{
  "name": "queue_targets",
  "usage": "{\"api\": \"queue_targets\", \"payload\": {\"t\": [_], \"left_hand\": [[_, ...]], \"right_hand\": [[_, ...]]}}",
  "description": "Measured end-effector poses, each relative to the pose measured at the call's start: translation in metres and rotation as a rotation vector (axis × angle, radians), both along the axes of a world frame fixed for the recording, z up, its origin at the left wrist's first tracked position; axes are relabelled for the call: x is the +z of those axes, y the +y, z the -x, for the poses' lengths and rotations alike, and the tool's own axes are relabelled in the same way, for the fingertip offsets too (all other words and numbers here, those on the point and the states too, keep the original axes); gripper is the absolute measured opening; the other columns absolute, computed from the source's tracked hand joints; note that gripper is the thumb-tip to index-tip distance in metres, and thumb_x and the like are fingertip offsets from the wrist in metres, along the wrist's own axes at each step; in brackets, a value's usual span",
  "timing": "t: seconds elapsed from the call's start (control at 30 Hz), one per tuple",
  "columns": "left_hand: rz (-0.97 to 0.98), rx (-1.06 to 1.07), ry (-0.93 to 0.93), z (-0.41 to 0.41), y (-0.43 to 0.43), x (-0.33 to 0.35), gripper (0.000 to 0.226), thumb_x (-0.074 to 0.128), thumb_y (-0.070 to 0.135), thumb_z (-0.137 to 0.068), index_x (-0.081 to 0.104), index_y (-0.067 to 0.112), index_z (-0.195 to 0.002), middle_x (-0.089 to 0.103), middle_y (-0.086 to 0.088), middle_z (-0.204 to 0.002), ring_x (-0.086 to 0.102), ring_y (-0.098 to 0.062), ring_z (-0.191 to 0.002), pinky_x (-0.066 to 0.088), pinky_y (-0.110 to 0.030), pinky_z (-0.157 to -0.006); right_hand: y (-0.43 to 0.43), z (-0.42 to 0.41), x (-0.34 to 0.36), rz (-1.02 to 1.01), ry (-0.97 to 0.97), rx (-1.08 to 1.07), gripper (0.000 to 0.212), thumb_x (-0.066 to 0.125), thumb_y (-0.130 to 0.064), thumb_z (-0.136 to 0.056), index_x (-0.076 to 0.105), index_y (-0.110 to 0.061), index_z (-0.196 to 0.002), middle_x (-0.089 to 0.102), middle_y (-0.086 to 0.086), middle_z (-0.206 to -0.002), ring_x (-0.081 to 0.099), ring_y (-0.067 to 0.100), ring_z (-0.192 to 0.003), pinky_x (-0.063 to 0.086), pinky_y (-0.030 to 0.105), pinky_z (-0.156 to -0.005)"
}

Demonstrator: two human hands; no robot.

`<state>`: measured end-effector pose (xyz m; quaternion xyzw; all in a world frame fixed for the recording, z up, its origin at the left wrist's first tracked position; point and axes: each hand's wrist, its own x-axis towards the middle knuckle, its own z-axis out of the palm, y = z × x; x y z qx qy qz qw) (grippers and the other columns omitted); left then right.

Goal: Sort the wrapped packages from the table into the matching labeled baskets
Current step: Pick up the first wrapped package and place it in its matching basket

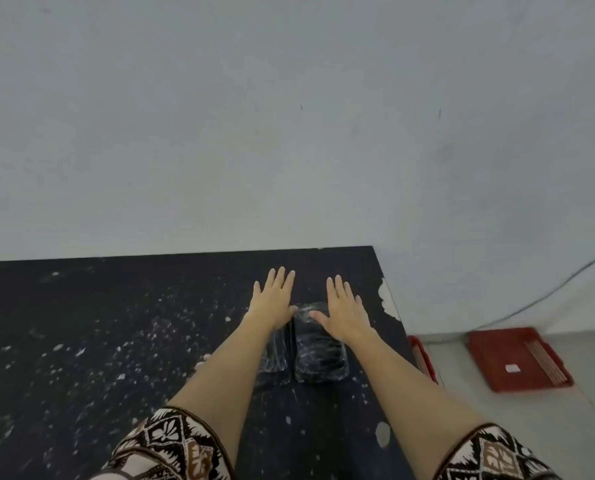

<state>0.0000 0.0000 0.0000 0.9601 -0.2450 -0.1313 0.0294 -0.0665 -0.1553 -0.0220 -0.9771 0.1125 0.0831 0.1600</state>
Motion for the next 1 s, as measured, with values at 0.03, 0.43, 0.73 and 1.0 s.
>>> {"api": "queue_targets", "payload": {"t": [0.03,0.43,0.73,1.0], "left_hand": [[-0.031,-0.019,0.026,0.003,-0.001,-0.005,0.078,0.045,0.034,-0.100,-0.005,0.016,-0.157,-0.008,-0.007,-0.167,-0.007,-0.028,-0.154,0.011,-0.055,-0.122],[-0.193,-0.141,0.172,0.010,-0.009,-0.055,0.069,0.041,0.028,-0.102,0.000,0.028,-0.157,-0.007,-0.001,-0.167,-0.007,-0.027,-0.154,0.006,-0.063,-0.118],[-0.195,-0.174,0.208,0.004,-0.009,-0.060,0.068,0.036,0.014,-0.101,0.003,0.032,-0.157,-0.003,0.003,-0.167,-0.008,-0.023,-0.154,0.002,-0.068,-0.116],[-0.021,-0.180,0.242,-0.008,-0.017,-0.047,0.079,0.050,0.004,-0.092,0.013,0.031,-0.157,0.002,0.002,-0.167,-0.006,-0.022,-0.154,0.012,-0.062,-0.119]], "right_hand": [[0.003,0.004,-0.006,0.004,0.028,0.007,0.090,0.041,-0.058,-0.093,-0.007,-0.012,-0.154,-0.010,0.009,-0.164,-0.003,0.028,-0.152,0.013,0.049,-0.120],[0.029,0.049,-0.063,-0.113,0.208,0.052,0.115,0.056,-0.075,-0.072,-0.006,-0.025,-0.154,-0.024,0.010,-0.161,-0.011,0.042,-0.148,0.011,0.057,-0.118],[0.012,0.049,-0.074,-0.170,0.127,0.076,0.118,0.075,-0.057,-0.070,0.000,-0.025,-0.155,-0.021,0.005,-0.162,-0.006,0.038,-0.149,0.020,0.054,-0.117],[-0.027,0.043,-0.053,-0.553,-0.012,-0.058,0.106,0.084,-0.056,-0.053,0.042,-0.026,-0.145,0.021,-0.010,-0.155,0.024,0.018,-0.144,0.026,0.037,-0.113]]}}
